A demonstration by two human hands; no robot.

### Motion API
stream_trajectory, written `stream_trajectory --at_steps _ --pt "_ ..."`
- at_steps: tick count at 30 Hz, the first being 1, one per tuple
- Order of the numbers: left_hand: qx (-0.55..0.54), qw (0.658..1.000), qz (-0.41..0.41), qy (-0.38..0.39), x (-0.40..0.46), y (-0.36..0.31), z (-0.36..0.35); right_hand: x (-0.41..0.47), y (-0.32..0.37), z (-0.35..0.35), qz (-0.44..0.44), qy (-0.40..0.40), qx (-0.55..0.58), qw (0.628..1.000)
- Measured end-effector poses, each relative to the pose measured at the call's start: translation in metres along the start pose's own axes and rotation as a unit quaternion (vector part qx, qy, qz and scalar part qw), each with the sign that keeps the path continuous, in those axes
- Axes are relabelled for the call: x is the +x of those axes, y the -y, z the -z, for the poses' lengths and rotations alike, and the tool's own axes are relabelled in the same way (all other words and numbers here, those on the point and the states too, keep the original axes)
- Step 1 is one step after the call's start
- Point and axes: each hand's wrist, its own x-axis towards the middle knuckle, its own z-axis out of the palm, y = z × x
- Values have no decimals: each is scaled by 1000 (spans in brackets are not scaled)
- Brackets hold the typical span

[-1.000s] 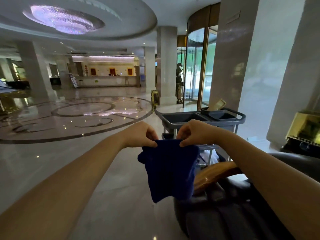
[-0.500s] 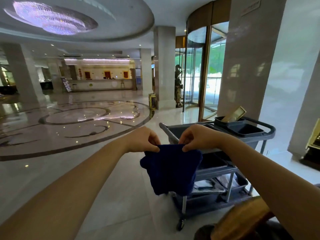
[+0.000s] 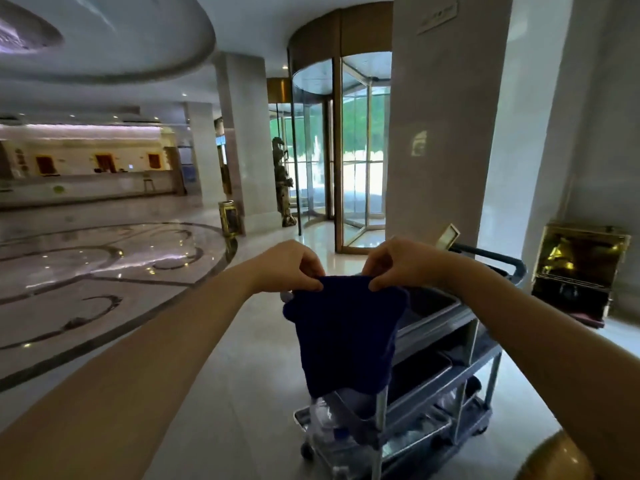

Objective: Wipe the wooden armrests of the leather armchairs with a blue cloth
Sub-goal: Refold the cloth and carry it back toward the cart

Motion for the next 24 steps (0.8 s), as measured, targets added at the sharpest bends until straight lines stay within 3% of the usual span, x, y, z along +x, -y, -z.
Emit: stream_trajectory --at_steps 11,24 --pt "-20 996 -87 6 212 107 19 161 -117 35 -69 -60 -28 995" --pt "-70 977 -153 129 443 185 -41 267 -272 44 -220 -62 -38 973"
